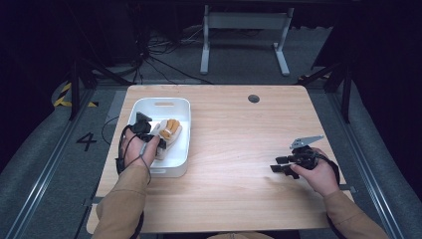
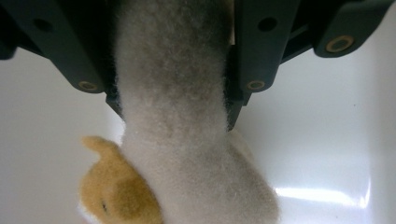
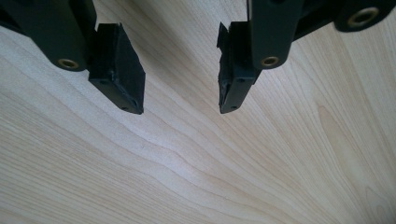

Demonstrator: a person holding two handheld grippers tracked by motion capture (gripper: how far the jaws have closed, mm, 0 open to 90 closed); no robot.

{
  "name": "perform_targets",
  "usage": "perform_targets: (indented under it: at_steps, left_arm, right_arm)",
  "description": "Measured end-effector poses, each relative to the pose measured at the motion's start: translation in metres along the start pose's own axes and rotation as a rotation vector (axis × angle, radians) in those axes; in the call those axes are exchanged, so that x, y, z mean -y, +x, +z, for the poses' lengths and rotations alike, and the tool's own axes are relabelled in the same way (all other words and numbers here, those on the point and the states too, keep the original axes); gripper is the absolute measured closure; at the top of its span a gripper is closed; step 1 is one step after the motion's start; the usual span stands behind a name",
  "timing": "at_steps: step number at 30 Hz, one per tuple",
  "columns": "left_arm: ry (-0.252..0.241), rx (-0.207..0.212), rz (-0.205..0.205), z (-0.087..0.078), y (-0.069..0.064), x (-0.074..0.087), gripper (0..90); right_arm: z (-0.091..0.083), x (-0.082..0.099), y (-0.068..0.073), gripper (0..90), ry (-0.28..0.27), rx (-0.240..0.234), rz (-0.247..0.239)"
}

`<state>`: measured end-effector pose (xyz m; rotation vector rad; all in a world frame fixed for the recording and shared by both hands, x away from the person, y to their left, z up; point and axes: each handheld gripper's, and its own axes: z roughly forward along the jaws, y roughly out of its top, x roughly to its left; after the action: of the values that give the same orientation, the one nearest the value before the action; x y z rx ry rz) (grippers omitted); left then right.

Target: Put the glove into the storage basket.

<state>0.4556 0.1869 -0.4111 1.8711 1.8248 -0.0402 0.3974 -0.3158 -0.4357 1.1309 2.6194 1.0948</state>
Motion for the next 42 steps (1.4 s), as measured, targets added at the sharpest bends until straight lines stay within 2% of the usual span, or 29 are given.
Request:
perform_targets:
  at_steps: [3,14,16,18,21,22,23,24,25,27,30,34,36,38,42]
  left_arm:
    - [0.004,0.000,-0.002,0.003,0.002,0.001,59.3]
    - [0.095,-0.021,0.000,0.010,0.002,-0.003,58.2]
    - [0.098,-0.015,0.001,0.011,0.001,-0.003,55.4]
    - [0.109,-0.009,0.002,0.011,0.001,-0.003,50.4]
    - [0.114,-0.033,0.039,0.011,-0.001,-0.003,32.0]
    - [0.103,-0.037,0.055,0.011,-0.002,-0.003,29.2]
    - [0.100,-0.042,0.059,0.010,-0.002,-0.003,26.6]
    - [0.095,-0.069,0.064,0.010,-0.004,-0.003,23.9]
    - [0.095,-0.069,0.064,0.010,-0.004,-0.003,19.5]
    - [0.100,-0.081,0.079,0.009,-0.005,-0.003,22.0]
    - [0.096,-0.104,0.099,0.008,-0.008,-0.001,21.2]
    - [0.098,-0.127,0.100,0.006,-0.009,-0.002,18.7]
    - [0.135,-0.152,0.106,0.007,-0.009,-0.001,17.4]
    - [0.149,-0.140,0.124,0.008,-0.010,0.000,17.5]
    - [0.132,-0.121,0.122,0.006,-0.010,0.001,19.8]
  right_arm:
    - [0.000,0.000,0.000,51.3,0.000,-0.002,-0.003]
    - [0.000,0.000,0.000,51.1,-0.005,-0.002,-0.001]
    - [-0.001,0.000,0.000,51.1,-0.007,-0.003,0.002]
    - [-0.001,0.000,0.000,51.1,-0.006,-0.005,0.002]
    - [-0.001,0.000,0.000,51.1,-0.008,-0.004,0.002]
    - [-0.001,0.000,0.000,51.1,-0.008,-0.005,0.003]
    - [-0.001,0.001,0.000,51.1,-0.007,-0.006,0.002]
    - [-0.001,0.001,0.000,51.1,-0.007,-0.006,0.001]
    - [-0.001,0.001,0.000,51.1,-0.007,-0.006,0.001]
    - [-0.001,0.000,0.000,51.0,-0.007,-0.006,0.000]
    - [-0.002,0.000,0.000,50.8,-0.010,-0.005,-0.001]
    - [-0.002,0.000,0.000,50.6,-0.010,-0.005,-0.001]
    - [-0.002,0.000,0.001,50.5,-0.012,-0.007,-0.005]
    - [-0.003,0.000,0.001,50.2,-0.015,-0.008,-0.006]
    - [-0.002,0.001,0.001,50.1,-0.013,-0.006,-0.006]
